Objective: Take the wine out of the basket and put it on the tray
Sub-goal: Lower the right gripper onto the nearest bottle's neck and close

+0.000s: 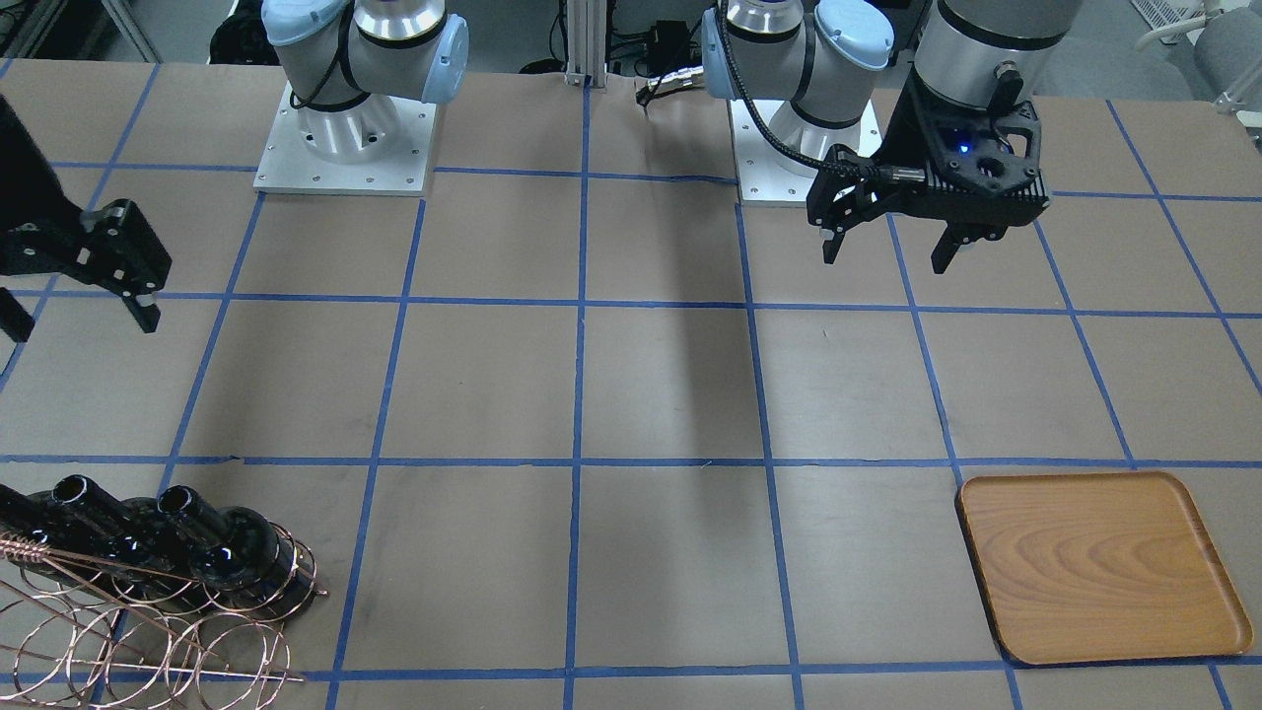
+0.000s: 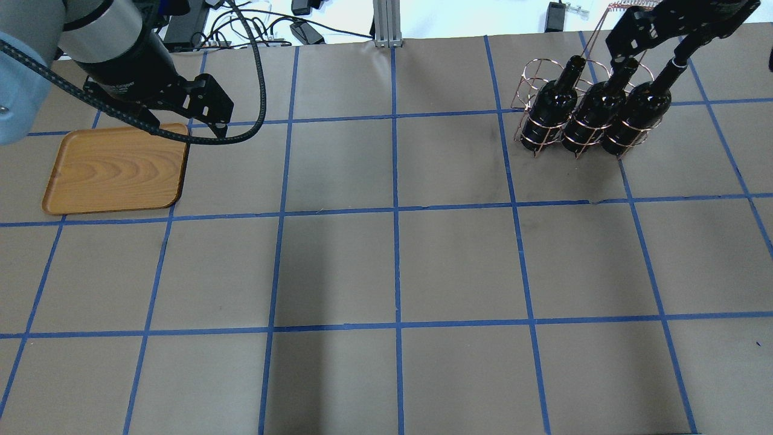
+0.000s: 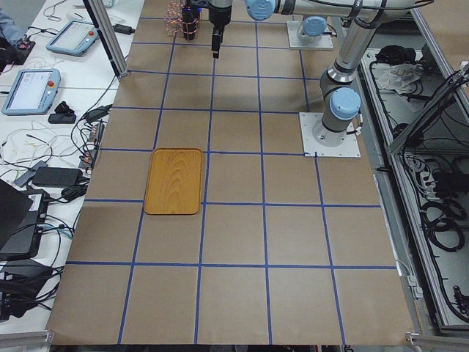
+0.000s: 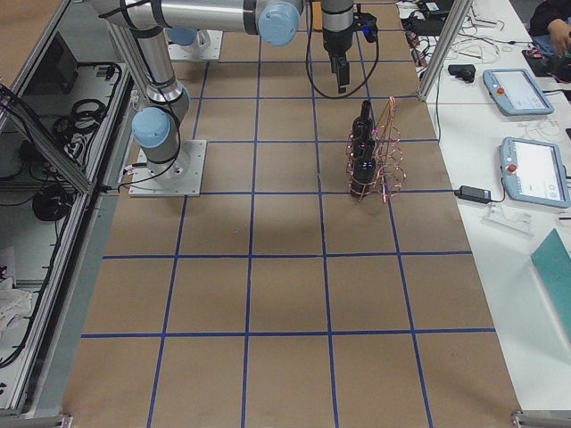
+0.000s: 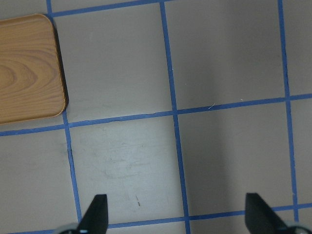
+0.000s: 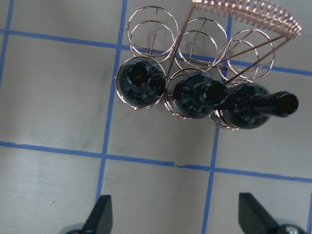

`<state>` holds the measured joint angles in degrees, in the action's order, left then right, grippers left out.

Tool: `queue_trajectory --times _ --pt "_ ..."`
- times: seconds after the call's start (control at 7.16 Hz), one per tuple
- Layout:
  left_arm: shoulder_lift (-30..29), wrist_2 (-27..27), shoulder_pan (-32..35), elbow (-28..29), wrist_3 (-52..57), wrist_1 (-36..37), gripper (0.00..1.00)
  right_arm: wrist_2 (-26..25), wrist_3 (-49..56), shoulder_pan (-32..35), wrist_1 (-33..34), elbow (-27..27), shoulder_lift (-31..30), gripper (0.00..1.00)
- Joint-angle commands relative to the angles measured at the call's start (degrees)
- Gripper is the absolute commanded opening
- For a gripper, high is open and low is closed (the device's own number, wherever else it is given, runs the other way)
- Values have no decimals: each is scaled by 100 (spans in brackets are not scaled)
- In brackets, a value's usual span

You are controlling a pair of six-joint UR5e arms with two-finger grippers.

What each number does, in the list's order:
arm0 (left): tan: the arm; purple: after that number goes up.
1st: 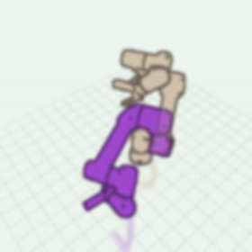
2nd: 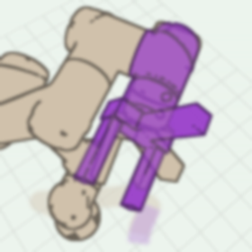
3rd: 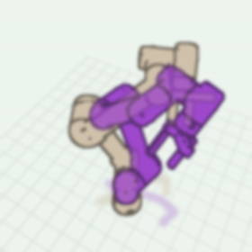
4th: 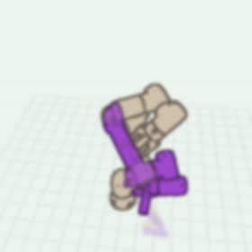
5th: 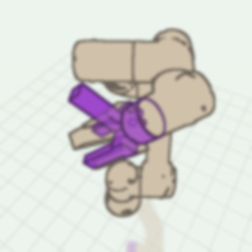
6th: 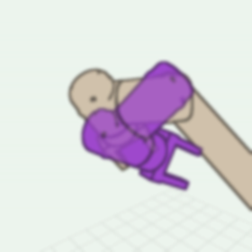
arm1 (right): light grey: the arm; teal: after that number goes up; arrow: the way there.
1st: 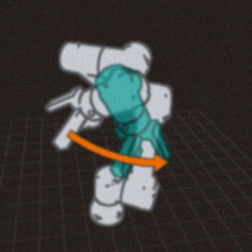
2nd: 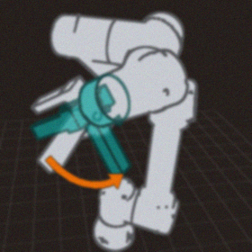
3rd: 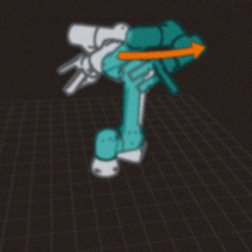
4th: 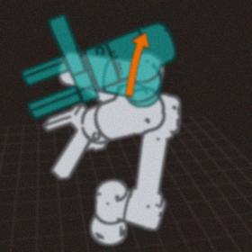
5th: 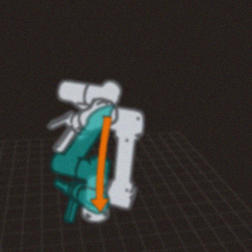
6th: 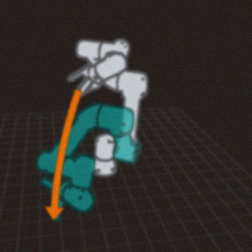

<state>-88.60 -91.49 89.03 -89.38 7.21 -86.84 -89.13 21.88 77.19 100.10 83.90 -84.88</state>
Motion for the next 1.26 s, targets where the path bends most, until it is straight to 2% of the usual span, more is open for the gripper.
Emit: queue_trajectory --times 0.0,0.14,0.56,0.7,0.84,1.12 --pt "0 9 0 0 0 0 100 1 326 -178 649 4 496 90" --pt "0 0 0 0 0 -9 100 1 308 -178 790 30 690 87" --pt "0 0 0 0 0 -9 100 10 282 -178 1133 57 1095 83" --pt "0 0 0 0 9 -9 100 18 247 -178 1187 57 1149 78" --pt "0 0 0 0 0 -9 100 45 133 -178 1248 57 1193 77" --pt "0 0 0 -35 0 -9 100 299 -192 -170 1292 48 1289 74"
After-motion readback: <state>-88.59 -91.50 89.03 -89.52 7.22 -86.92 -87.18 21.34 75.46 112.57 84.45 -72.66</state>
